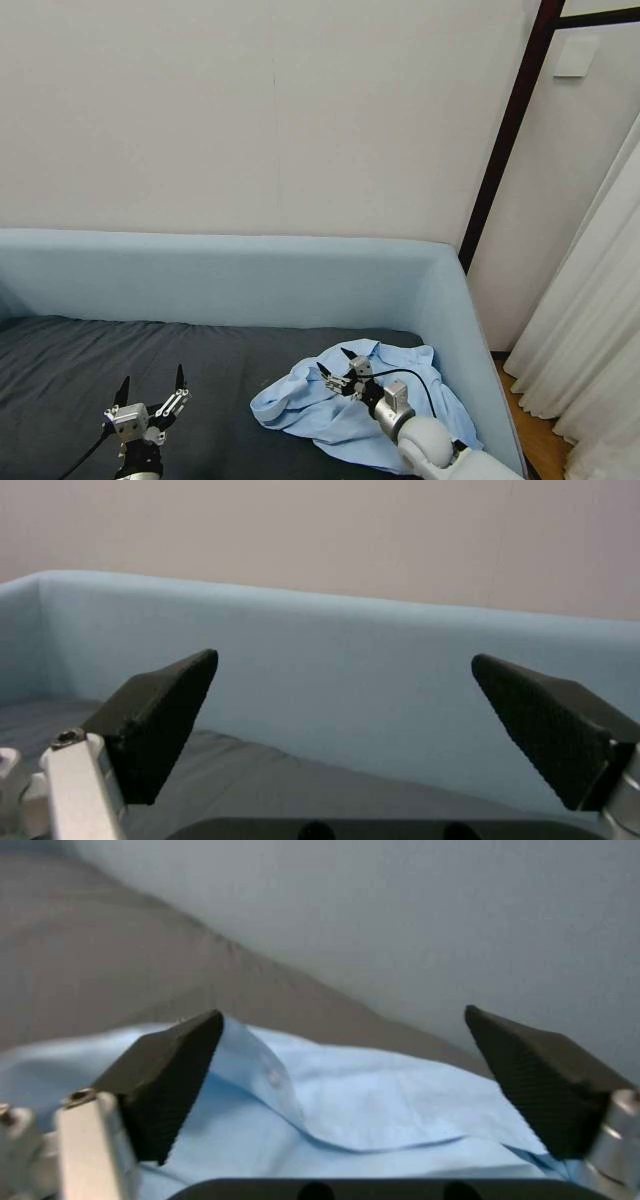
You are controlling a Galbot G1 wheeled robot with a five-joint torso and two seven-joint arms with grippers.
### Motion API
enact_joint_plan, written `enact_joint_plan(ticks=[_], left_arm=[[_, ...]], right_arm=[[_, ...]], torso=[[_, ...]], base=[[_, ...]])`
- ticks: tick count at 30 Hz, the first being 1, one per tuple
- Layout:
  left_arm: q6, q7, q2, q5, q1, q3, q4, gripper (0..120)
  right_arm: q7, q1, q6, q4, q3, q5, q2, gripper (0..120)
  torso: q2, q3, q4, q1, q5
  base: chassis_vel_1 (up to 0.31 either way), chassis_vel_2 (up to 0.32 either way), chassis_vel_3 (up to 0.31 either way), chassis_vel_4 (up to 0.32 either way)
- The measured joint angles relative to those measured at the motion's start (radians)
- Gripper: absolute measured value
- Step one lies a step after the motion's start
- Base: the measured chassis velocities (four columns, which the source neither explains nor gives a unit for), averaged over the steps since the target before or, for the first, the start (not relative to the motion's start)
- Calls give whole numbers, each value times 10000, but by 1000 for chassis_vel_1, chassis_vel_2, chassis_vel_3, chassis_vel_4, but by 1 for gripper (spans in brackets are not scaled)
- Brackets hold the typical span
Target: Pick up the clothes from the sofa and hang them on the clothes hanger.
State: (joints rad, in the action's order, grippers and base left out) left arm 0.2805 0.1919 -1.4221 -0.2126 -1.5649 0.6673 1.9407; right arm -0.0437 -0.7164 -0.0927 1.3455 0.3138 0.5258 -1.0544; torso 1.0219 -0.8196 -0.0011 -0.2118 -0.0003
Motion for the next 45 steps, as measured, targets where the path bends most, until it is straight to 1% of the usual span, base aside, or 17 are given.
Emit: enact_joint_plan(ticks=[1, 2, 4, 5, 8, 9, 10, 12, 18, 27, 32, 34, 36, 38, 43, 44, 45], left_arm=[[0, 1, 21, -16, -7, 19, -1, 100], [0, 1, 23, -21, -18, 22, -1, 100], [1, 5, 22, -24, -46, 32, 0, 100], [1, 5, 22, -24, -46, 32, 0, 100], [0, 8, 35, -31, -57, 56, 2, 100], [0, 11, 46, -39, -57, 75, 4, 100], [0, 11, 46, -39, -57, 75, 4, 100], [0, 16, 76, -72, -49, 114, 10, 100], [0, 24, 72, -107, -8, 129, -4, 100], [1, 31, 34, -111, 36, 97, -50, 100], [3, 33, 38, -111, 46, 96, -81, 100], [8, 35, 39, -112, 48, 98, -93, 100], [11, 36, 46, -112, 45, 105, -93, 100], [12, 39, 53, -112, 41, 114, -93, 100], [18, 42, 69, -113, 14, 130, -85, 100], [18, 42, 69, -113, 14, 130, -85, 100], [19, 43, 66, -112, 12, 130, -77, 100]], right_arm=[[-618, 142, -170, -737, -125, -760, -189, 98], [-1249, 250, -349, -1228, -270, -1287, -335, 100], [-2752, 465, -758, -2167, -585, -1952, -558, 100], [-2752, 465, -758, -2167, -585, -1952, -558, 100], [-4790, 837, -1346, -3455, -1197, -3042, -917, 100], [-5005, 965, -1489, -3765, -1313, -3404, -998, 100], [-5005, 965, -1489, -3765, -1313, -3404, -998, 100], [-4810, 1271, -1765, -4372, -1424, -4402, -1206, 100], [-4118, 1623, -2064, -5027, -1491, -5861, -1543, 100], [-4693, 2146, -2692, -6060, -1797, -7059, -1942, 100], [-4915, 2248, -2811, -6331, -1916, -7378, -2093, 100], [-5405, 2301, -2873, -6508, -2166, -7729, -2271, 94], [-5676, 2318, -2932, -6624, -2320, -7951, -2389, 85], [-5694, 2319, -2945, -6658, -2345, -7987, -2423, 82], [-5636, 2280, -2936, -6691, -2404, -8069, -2545, 59], [-5636, 2280, -2936, -6691, -2404, -8069, -2545, 59], [-5642, 2267, -2913, -6691, -2427, -8125, -2555, 54]], torso=[[-1, -1, 0, -1, -2], [-1, 0, 0, 0, 1], [0, 0, 2, 0, -4], [0, 0, 2, 0, -4], [-1, -1, -2, 0, -2], [-1, 0, -2, 0, -4], [-1, 0, -2, 0, -4], [-1, -1, -2, 0, -2], [-1, -1, 0, 0, -3], [-1, 0, -2, -1, -3], [-1, 0, -1, -1, -3], [-1, 0, -1, -1, -3], [-1, 0, 0, -1, -4], [-1, 0, -1, -1, -4], [-1, 0, 0, -1, -3], [-1, 0, 0, -1, -3], [-1, 0, 0, 0, -3]], base=[[0, 0, 0, 0], [0, 0, 0, 0], [0, 0, 0, 0], [0, 0, 0, 0], [0, 0, 0, 0], [0, 0, 0, 0], [0, 0, 0, 0], [0, 0, 0, 0], [0, 0, 0, 0], [0, 0, 0, 0], [0, 0, 0, 0], [0, 0, 0, 0], [0, 0, 0, 0], [0, 0, 0, 0], [0, 0, 0, 0], [0, 0, 0, 0], [0, 0, 0, 0]])
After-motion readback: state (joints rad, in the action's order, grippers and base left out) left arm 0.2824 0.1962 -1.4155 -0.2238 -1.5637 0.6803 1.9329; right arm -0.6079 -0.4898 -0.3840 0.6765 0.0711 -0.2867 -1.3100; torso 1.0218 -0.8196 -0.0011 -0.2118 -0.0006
